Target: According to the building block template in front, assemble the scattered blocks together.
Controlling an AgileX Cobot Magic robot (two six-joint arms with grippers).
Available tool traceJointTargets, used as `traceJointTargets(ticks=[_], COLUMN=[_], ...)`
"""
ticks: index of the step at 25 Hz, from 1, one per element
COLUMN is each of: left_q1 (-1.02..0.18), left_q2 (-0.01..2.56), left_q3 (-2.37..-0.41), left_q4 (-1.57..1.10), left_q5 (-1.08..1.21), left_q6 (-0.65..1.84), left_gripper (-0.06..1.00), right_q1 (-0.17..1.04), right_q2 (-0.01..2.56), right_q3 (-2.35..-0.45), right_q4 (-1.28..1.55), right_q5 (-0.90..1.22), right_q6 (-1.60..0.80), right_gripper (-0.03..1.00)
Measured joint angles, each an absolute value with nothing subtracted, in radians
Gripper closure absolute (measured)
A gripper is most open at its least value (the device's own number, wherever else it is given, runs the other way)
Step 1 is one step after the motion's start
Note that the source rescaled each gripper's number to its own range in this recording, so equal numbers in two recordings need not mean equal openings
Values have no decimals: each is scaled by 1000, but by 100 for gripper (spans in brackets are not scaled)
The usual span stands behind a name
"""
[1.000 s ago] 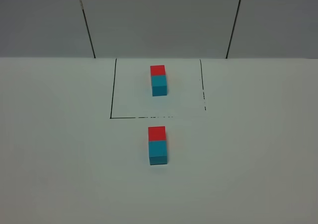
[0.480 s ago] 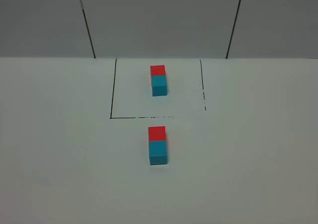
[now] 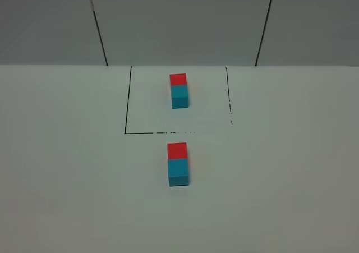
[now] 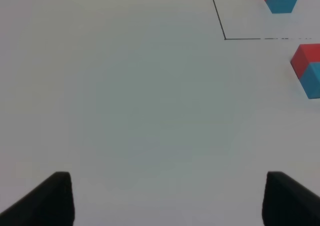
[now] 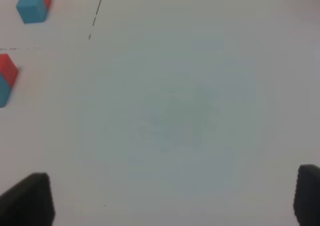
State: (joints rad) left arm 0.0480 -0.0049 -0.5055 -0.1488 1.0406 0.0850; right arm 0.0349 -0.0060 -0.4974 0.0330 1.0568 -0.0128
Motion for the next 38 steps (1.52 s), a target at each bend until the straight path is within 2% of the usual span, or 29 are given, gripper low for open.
traceJointTargets(ticks=[2, 26, 29, 34, 38], left_q1=[48, 48, 48, 48, 48], left_q2=[-5, -5, -5, -5, -5], left_q3=[-505, -505, -505, -505, -505], left_q4=[-149, -149, -149, -149, -149], left_q5=[1041, 1041, 1041, 1041, 1041], left_q6=[85, 85, 85, 85, 85], left_gripper=[28, 28, 28, 28, 28], right_q1=[35, 35, 35, 35, 35], right_q2=[-6, -6, -6, -6, -6], right_q3=[-497, -497, -497, -497, -497], right_q4=[32, 55, 74, 81, 80], right_q5=[1057, 1057, 1057, 1057, 1057], right_q6=[-8, -26, -26, -27, -27], right_gripper=[-3, -3, 0, 17, 21])
